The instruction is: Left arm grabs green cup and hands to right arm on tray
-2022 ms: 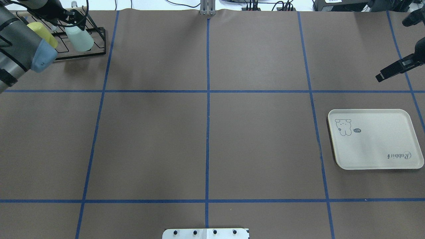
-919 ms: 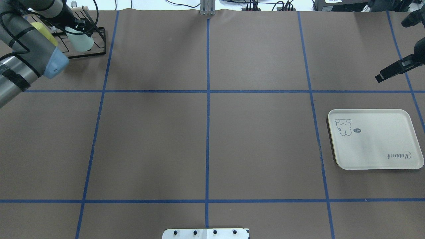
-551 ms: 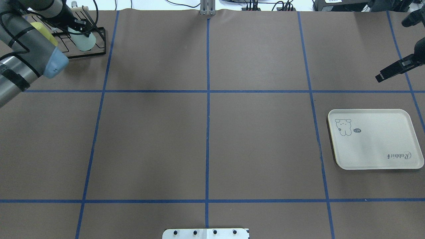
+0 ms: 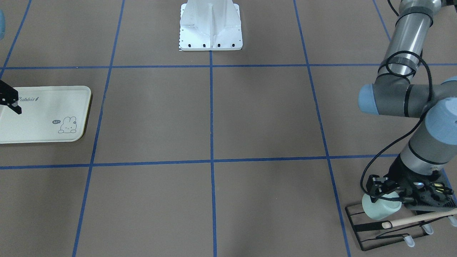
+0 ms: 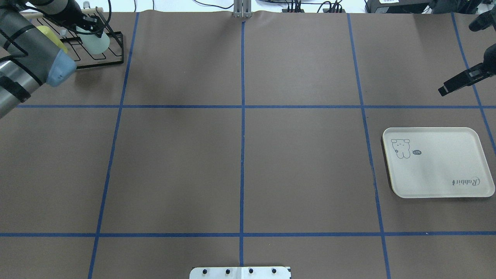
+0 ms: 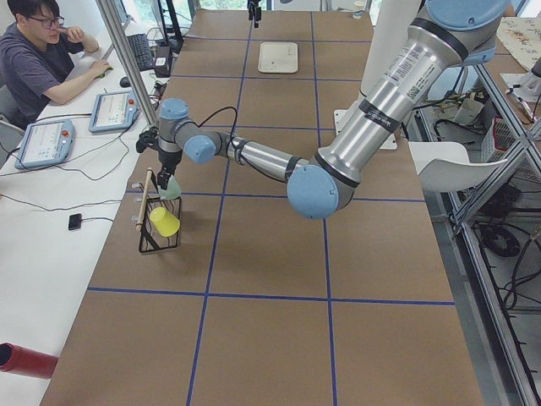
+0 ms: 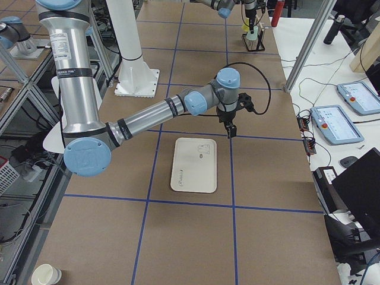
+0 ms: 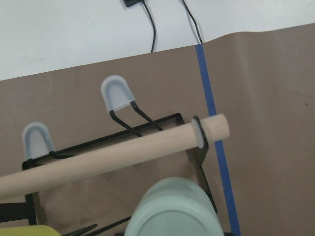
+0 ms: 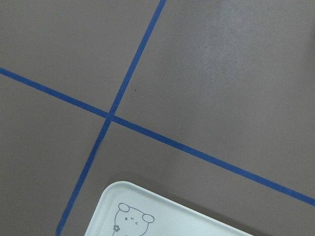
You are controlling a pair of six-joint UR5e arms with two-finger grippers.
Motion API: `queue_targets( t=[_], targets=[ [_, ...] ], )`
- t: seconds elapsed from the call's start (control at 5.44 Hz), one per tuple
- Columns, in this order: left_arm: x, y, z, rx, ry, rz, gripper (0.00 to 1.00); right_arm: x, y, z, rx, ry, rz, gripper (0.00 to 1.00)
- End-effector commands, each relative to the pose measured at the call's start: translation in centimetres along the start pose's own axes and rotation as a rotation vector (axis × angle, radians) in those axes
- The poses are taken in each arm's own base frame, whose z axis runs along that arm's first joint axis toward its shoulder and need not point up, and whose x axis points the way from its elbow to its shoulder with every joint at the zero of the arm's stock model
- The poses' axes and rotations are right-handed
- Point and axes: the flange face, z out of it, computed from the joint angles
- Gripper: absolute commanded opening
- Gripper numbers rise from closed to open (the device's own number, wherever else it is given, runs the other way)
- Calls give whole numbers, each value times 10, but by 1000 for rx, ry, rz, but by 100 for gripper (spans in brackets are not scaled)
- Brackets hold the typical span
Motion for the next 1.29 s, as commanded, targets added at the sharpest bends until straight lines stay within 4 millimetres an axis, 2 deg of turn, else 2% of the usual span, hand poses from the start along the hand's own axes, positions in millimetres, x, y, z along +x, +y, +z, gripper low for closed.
queue_targets(
  t=[0.0, 0.18, 0.37, 0.74, 0.92, 1.1],
  targets=[
    [-10, -11, -34, 19, 60, -14, 0, 0, 0, 0, 0, -1, 0, 100],
    [-32, -22, -68, 28, 121, -42, 0, 0, 0, 0, 0, -1, 0, 100],
    [-36, -28, -100, 46, 162, -49, 0, -4, -1, 2, -4, -4, -3, 100],
    [-30, 7, -126, 80, 198, -177, 0, -40, -18, 8, -1, -31, 30, 100],
    [-21, 15, -137, 113, 195, -239, 0, -65, -31, 9, 26, -57, 56, 100],
    [1, 31, -137, 118, 217, -273, 0, -90, -37, 9, 108, -97, 138, 100]
  ],
)
